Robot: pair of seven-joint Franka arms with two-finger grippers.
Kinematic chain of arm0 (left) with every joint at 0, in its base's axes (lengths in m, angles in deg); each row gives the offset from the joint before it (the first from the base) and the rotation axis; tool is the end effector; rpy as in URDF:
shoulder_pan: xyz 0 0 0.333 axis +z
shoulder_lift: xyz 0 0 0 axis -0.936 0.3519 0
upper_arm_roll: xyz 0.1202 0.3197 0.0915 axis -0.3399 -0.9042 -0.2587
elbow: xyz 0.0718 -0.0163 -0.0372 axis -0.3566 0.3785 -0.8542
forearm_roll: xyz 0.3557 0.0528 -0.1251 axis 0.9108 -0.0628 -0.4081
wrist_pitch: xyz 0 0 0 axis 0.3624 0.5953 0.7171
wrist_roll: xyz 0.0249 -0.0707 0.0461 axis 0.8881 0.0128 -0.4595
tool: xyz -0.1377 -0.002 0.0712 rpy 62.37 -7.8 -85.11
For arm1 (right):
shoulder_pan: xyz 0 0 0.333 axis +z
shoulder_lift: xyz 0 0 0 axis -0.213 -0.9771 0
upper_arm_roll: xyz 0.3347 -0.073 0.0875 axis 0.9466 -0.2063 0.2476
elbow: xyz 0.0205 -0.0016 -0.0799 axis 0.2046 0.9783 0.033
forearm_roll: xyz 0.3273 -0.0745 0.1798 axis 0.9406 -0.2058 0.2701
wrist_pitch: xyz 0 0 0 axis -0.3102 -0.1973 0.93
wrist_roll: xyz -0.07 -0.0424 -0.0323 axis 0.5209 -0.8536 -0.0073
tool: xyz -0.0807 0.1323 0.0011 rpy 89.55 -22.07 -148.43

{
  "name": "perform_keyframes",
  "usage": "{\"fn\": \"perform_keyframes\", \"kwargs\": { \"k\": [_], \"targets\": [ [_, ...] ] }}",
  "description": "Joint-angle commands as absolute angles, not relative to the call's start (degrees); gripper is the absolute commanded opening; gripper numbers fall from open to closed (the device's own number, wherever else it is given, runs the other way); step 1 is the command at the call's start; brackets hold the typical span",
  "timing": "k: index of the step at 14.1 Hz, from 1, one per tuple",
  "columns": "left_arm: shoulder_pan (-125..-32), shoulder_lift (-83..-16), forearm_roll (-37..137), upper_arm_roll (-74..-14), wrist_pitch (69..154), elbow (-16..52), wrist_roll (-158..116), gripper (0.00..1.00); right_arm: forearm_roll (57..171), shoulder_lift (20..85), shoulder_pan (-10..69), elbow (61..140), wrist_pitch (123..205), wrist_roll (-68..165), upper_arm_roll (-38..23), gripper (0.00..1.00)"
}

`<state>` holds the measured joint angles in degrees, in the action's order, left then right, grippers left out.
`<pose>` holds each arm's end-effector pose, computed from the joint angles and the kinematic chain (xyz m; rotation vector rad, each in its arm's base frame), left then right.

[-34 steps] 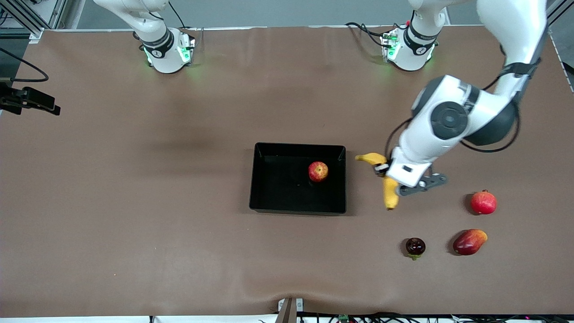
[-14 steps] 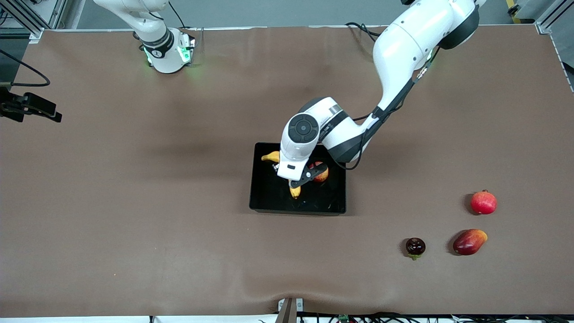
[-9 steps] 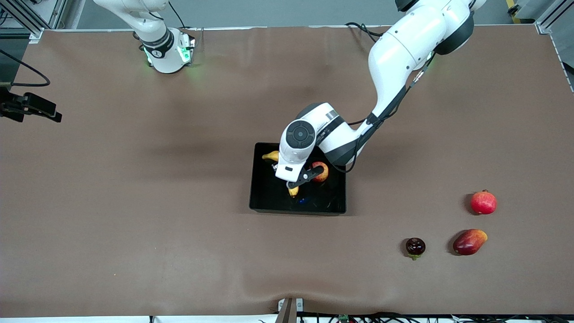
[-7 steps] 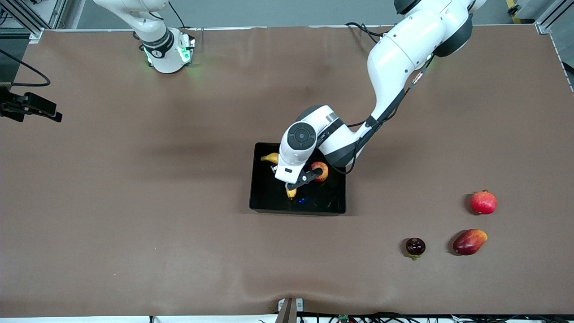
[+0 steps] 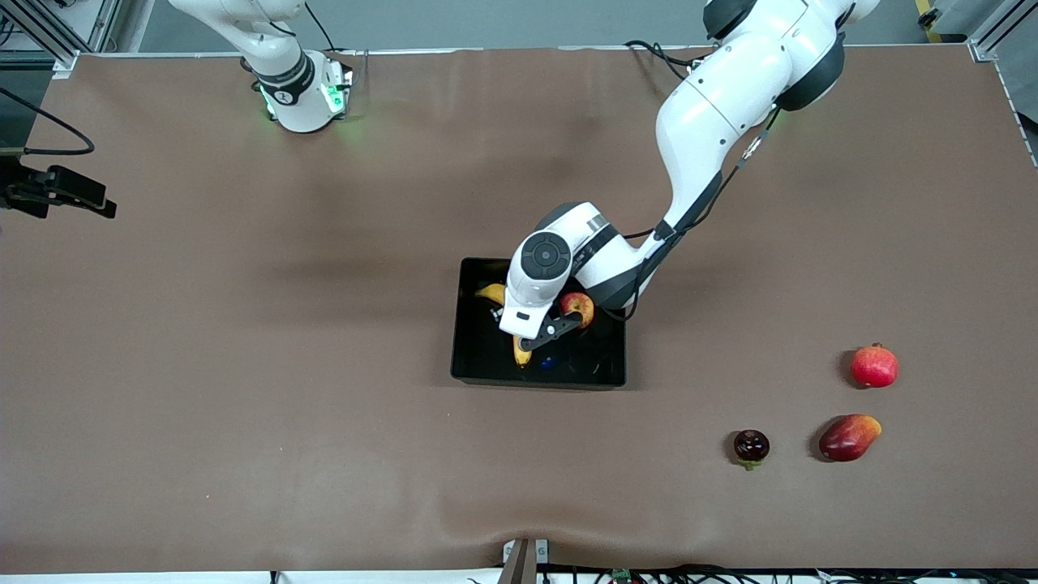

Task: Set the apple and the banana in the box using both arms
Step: 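Lower the banana into the box and open the left gripper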

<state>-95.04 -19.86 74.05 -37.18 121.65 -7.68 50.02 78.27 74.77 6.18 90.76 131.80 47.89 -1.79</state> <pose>0.5616 -0.5287 0.1807 2.9404 0.7346 -0.1521 0.5264 -0.0512 0.6012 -3.1020 0.0440 0.1840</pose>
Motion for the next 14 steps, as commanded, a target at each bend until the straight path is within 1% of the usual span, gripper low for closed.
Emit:
{"fn": "perform_keyframes", "kwargs": {
  "k": [1,4,6,10,14],
  "targets": [
    [-94.63,-24.45,74.64,-38.61,116.79,-8.32,49.18,1.0,78.97,75.23,6.41,90.99,131.04,47.76,-1.95,1.0],
    [-89.63,-31.56,74.46,-38.35,107.83,-8.32,44.19,1.0,78.97,75.23,6.32,90.99,131.03,47.94,-1.95,1.0],
    [-86.63,-36.31,74.46,-38.17,104.82,-8.15,41.63,1.0,78.97,75.23,6.41,90.99,131.12,47.85,-1.95,1.0],
    [-82.59,-42.65,74.64,-38.43,97.88,-7.8,36.55,1.0,78.97,75.23,6.58,90.99,131.38,48.03,-1.95,1.0],
    [-74.25,-49.68,73.67,-37.99,88.75,-7.8,21.53,1.0,78.97,75.23,7.11,90.99,131.65,47.85,-1.86,1.0]
  ]
}}
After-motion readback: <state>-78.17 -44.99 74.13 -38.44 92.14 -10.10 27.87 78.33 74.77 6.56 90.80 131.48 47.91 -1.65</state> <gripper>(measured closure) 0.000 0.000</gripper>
